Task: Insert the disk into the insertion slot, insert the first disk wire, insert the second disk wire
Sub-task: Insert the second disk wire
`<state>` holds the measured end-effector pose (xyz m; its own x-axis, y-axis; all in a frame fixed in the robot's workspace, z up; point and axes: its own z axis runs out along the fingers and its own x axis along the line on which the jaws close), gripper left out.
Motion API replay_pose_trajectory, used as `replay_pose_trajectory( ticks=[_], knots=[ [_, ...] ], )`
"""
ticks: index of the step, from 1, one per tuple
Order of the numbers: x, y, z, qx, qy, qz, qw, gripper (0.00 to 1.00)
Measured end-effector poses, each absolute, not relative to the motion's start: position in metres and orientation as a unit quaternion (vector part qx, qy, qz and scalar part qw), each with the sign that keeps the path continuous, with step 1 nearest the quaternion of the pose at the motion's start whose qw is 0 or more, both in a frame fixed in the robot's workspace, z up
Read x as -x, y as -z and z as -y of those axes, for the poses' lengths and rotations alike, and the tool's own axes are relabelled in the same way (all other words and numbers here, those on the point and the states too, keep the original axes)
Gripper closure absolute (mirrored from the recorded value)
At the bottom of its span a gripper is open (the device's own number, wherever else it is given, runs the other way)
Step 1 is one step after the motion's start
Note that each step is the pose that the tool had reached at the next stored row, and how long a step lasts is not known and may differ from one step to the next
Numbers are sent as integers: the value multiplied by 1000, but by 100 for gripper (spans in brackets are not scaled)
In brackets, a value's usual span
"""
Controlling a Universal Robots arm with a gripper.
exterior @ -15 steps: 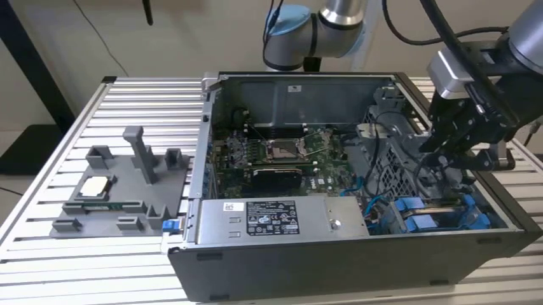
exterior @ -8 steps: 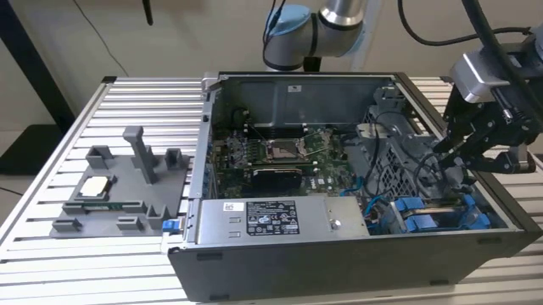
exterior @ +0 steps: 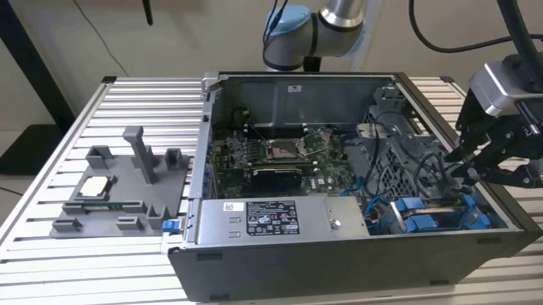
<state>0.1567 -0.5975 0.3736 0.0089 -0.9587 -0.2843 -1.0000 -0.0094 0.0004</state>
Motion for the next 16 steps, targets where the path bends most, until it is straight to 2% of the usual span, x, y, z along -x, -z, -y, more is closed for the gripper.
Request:
replay_pose_trajectory(
  ticks=[5,16],
  knots=[
    [-158,-374,608,702,-102,-698,101,70],
    [-165,-371,608,675,-98,-724,104,70]
  ],
)
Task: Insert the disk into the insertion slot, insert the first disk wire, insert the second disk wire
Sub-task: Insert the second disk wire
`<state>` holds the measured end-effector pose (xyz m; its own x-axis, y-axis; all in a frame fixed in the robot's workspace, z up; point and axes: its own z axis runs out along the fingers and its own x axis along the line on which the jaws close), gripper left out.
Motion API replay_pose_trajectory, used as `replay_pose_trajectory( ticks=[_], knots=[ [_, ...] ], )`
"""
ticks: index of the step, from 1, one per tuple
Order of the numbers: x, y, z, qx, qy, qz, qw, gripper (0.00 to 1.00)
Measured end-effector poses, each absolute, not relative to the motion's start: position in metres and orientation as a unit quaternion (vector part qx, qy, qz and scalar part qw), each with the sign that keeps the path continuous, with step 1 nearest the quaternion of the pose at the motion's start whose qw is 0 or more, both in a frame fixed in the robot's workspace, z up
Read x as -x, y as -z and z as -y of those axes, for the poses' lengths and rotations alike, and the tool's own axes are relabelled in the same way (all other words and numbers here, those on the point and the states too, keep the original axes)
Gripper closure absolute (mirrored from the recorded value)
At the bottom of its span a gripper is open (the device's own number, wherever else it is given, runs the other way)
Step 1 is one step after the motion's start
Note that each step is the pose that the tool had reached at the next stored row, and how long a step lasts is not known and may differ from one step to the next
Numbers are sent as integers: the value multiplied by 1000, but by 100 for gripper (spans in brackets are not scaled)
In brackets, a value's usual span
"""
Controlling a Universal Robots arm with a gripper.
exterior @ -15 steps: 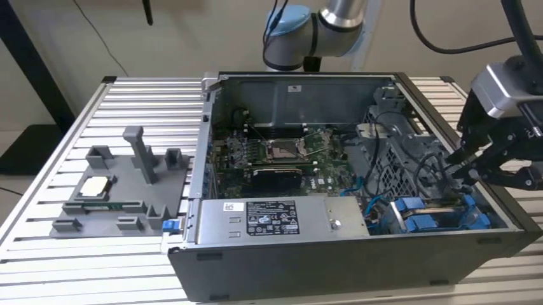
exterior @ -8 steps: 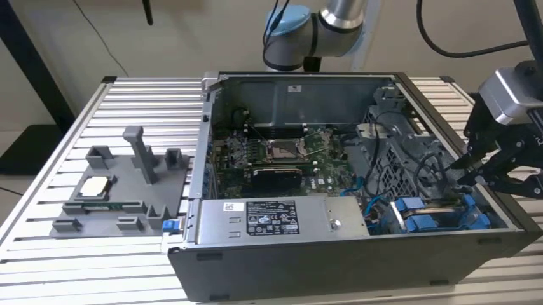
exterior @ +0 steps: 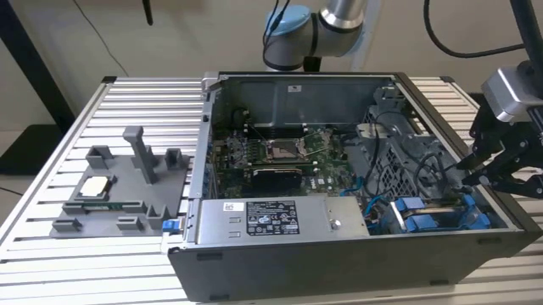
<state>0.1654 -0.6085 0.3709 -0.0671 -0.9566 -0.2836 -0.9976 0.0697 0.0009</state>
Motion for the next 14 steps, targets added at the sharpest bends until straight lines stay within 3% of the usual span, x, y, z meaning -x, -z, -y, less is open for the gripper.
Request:
replay_pose_trajectory(
  ticks=[6,8,9,14],
  knots=[
    [-168,-363,608,666,-97,-732,106,70],
    [-168,-361,608,664,-96,-734,106,73],
    [-168,-361,608,662,-96,-735,106,80],
    [-168,-361,608,661,-96,-737,106,80]
  ],
)
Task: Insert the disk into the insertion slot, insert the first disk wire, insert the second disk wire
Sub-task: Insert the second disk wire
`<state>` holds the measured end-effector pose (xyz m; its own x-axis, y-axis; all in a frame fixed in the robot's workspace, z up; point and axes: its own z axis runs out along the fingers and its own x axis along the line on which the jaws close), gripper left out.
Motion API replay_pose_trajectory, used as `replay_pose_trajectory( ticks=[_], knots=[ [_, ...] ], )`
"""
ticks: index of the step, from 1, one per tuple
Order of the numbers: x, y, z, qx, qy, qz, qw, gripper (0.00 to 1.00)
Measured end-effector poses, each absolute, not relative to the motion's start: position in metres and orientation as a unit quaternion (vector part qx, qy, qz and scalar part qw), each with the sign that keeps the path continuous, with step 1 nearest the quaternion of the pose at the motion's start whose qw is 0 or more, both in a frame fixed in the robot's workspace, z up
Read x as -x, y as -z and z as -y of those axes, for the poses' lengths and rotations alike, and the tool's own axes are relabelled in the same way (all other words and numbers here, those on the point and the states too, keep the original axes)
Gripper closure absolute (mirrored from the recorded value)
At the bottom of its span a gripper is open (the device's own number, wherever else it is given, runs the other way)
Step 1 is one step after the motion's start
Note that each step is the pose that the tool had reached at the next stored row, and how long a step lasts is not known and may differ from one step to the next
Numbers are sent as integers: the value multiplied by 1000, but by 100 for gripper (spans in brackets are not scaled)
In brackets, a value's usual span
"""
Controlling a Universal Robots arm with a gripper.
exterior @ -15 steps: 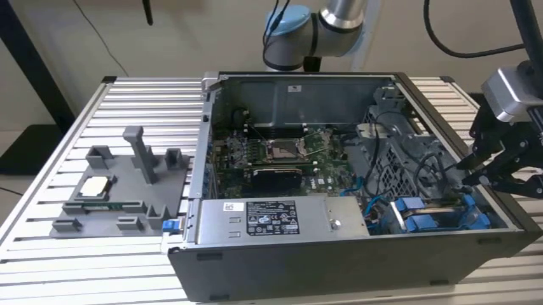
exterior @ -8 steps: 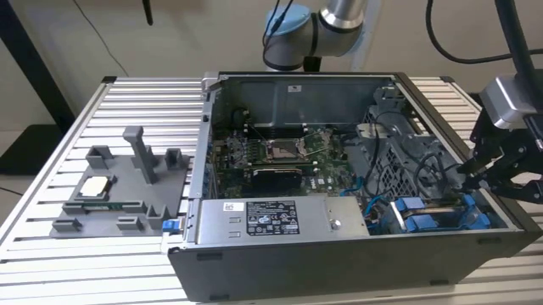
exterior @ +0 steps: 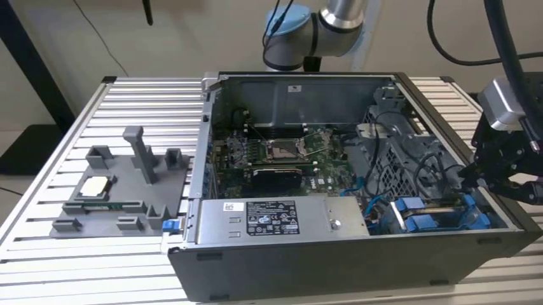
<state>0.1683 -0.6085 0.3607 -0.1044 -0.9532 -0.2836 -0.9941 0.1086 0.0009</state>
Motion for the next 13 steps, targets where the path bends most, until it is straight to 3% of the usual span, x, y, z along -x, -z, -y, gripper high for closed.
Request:
replay_pose_trajectory(
  ticks=[2,10,13],
  knots=[
    [-168,-361,608,661,-96,-737,106,85],
    [-166,-367,609,661,-96,-737,106,89],
    [-166,-368,608,661,-91,-738,101,89]
  ],
)
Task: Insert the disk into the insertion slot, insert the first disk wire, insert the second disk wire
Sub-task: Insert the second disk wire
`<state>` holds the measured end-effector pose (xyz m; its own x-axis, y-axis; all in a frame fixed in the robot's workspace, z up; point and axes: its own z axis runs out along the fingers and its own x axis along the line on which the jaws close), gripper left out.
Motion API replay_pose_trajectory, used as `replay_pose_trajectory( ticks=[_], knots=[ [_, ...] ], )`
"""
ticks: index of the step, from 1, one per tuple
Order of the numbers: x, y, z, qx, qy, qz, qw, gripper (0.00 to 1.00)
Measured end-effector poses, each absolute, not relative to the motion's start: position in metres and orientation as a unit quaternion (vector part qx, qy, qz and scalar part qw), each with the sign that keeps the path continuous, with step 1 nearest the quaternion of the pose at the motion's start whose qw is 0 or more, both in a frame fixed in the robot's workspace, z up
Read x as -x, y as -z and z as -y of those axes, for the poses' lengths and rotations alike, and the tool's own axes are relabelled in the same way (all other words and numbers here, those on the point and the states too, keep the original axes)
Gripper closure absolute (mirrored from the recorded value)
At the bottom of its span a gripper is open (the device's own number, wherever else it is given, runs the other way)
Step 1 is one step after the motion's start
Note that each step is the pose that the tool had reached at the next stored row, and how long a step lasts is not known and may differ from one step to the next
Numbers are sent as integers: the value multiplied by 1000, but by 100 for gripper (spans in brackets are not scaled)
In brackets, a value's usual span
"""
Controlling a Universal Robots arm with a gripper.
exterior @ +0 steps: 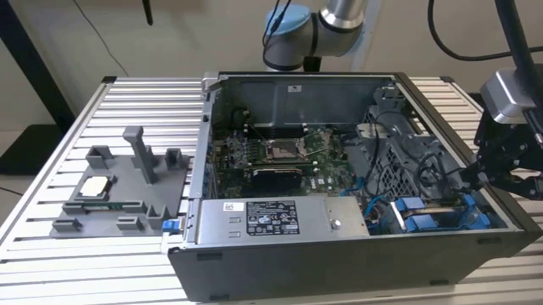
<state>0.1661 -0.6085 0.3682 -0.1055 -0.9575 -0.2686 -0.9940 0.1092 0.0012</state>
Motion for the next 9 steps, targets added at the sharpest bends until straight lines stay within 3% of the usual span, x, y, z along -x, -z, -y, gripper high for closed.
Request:
replay_pose_trajectory(
  ticks=[5,9],
  knots=[
    [-168,-368,608,663,-61,-742,74,89],
    [-170,-367,608,661,-61,-744,73,88]
  ],
)
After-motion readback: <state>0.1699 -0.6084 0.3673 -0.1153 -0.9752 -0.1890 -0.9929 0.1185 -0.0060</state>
